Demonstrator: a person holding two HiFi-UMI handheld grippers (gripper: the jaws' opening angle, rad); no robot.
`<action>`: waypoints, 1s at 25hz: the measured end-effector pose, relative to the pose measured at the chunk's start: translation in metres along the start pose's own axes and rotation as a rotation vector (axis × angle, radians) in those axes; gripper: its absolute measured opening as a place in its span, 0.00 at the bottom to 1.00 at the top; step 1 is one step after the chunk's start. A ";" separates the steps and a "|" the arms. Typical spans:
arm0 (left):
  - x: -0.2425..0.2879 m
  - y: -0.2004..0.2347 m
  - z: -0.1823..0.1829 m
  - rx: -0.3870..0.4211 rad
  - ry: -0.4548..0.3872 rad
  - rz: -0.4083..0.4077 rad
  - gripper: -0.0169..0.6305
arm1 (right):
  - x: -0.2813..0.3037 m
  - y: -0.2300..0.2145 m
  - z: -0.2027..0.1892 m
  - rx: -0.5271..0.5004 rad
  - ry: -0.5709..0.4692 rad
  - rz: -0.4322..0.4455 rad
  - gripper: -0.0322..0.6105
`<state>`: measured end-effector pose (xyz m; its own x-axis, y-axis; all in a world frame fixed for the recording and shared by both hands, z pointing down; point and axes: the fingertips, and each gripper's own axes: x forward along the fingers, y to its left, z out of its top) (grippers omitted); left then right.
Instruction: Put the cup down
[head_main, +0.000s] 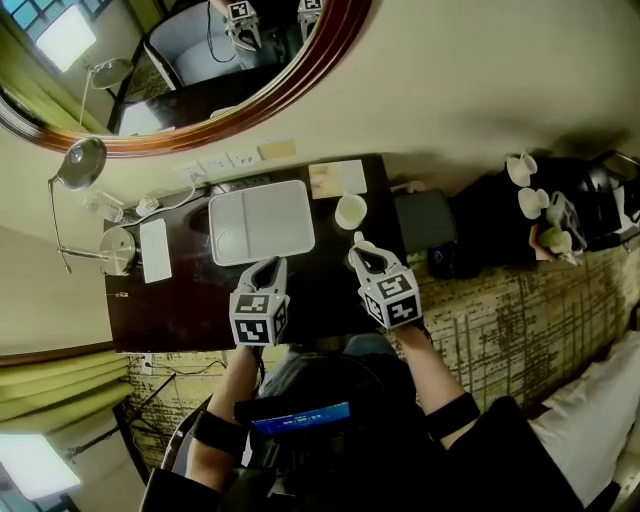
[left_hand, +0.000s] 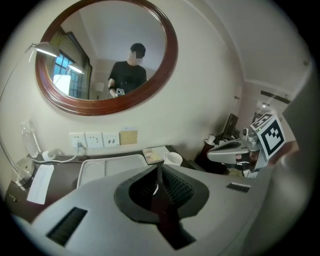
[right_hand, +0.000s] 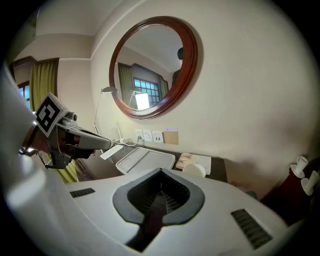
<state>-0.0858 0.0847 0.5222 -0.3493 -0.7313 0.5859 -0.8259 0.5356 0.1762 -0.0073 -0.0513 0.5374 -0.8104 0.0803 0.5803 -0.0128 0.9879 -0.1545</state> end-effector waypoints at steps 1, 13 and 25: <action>0.009 -0.009 0.004 0.006 0.008 -0.013 0.10 | 0.000 -0.009 -0.001 0.007 0.003 -0.003 0.05; 0.137 -0.081 0.017 0.078 0.206 -0.059 0.57 | 0.021 -0.111 -0.021 0.081 0.046 -0.034 0.05; 0.237 -0.109 0.006 0.095 0.418 -0.091 0.74 | 0.028 -0.170 -0.043 0.133 0.107 -0.081 0.05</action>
<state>-0.0818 -0.1498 0.6371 -0.0805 -0.5295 0.8445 -0.8888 0.4216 0.1796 -0.0025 -0.2111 0.6139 -0.7366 0.0217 0.6760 -0.1583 0.9662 -0.2036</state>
